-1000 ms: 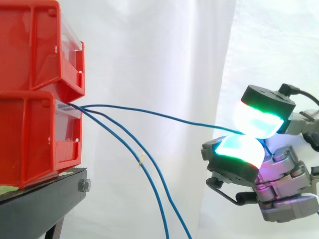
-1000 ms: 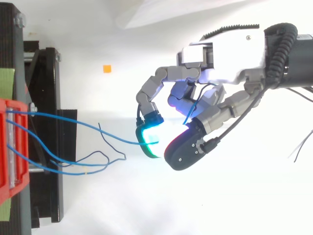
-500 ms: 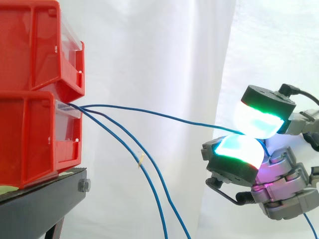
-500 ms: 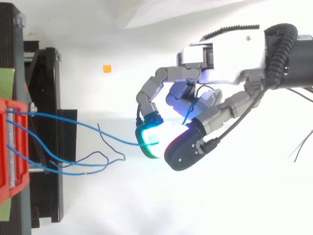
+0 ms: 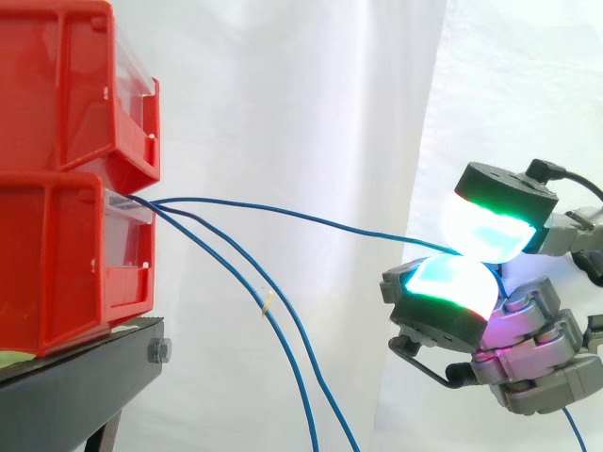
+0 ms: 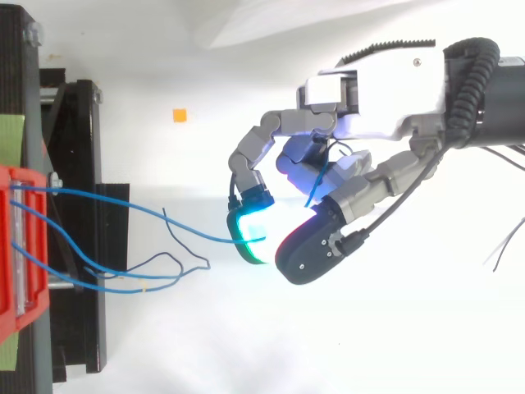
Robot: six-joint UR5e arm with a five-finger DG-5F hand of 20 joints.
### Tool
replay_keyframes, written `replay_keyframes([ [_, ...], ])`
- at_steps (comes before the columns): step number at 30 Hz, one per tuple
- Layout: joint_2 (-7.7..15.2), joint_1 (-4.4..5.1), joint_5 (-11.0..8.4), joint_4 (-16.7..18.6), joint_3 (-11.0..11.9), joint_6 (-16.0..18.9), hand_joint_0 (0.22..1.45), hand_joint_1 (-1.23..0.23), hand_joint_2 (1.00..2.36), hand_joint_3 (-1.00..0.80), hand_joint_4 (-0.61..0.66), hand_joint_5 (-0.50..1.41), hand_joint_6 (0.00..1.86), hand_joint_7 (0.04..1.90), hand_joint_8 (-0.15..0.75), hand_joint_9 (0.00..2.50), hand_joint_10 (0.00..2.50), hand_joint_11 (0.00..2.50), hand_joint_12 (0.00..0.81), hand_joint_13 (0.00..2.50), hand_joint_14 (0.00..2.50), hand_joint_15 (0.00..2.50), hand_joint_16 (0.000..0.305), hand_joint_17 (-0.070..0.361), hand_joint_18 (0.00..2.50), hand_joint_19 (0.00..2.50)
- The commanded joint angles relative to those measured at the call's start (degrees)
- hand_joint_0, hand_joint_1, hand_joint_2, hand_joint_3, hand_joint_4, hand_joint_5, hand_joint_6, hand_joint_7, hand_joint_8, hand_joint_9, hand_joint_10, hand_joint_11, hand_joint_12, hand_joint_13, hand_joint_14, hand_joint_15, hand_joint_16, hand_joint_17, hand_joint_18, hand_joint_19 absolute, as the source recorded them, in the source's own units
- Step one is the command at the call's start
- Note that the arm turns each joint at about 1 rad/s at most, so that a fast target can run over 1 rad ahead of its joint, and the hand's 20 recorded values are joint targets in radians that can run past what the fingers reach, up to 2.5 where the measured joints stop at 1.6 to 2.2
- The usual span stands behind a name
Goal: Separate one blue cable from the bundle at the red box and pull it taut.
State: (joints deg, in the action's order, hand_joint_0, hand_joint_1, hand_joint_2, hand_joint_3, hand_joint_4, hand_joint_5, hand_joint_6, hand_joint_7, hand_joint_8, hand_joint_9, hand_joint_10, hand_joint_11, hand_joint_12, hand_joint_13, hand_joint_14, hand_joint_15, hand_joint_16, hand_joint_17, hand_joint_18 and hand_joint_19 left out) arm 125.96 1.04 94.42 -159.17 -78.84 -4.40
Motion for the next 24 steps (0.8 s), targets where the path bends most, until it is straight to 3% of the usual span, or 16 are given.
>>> replay_keyframes([
  [1, 0.07, 0.01, -0.03, 0.0, 0.0, 0.0, 0.73, -0.76, 1.02, -0.16, 0.01, -0.15, 0.94, 1.06, 0.337, 0.8, 2.5, 1.49, 0.432, 0.96, 2.5, 1.36, 0.038, 0.086, 1.53, 1.96],
  [12, 0.07, 0.01, -0.03, 0.0, 0.0, 0.0, 0.73, -0.76, 1.02, -0.17, 0.01, -0.15, 0.94, 1.04, 0.327, 0.8, 2.5, 1.49, 0.42, 0.96, 2.5, 1.3, 0.039, 0.088, 1.5, 2.04],
  [17, -0.01, 0.01, -0.03, 0.0, 0.0, 0.0, 0.73, -0.77, 1.02, -0.17, 0.0, -0.15, 0.94, 1.02, 0.318, 0.81, 2.5, 1.43, 0.412, 0.96, 2.5, 1.24, 0.041, 0.092, 1.45, 2.24],
  [24, 0.07, 0.01, -0.03, 0.0, 0.0, 0.0, 0.73, -0.78, 1.02, -0.16, -0.01, -0.15, 0.94, 1.02, 0.313, 0.82, 2.5, 1.41, 0.412, 0.98, 2.5, 1.22, 0.04, 0.09, 1.39, 2.2],
])
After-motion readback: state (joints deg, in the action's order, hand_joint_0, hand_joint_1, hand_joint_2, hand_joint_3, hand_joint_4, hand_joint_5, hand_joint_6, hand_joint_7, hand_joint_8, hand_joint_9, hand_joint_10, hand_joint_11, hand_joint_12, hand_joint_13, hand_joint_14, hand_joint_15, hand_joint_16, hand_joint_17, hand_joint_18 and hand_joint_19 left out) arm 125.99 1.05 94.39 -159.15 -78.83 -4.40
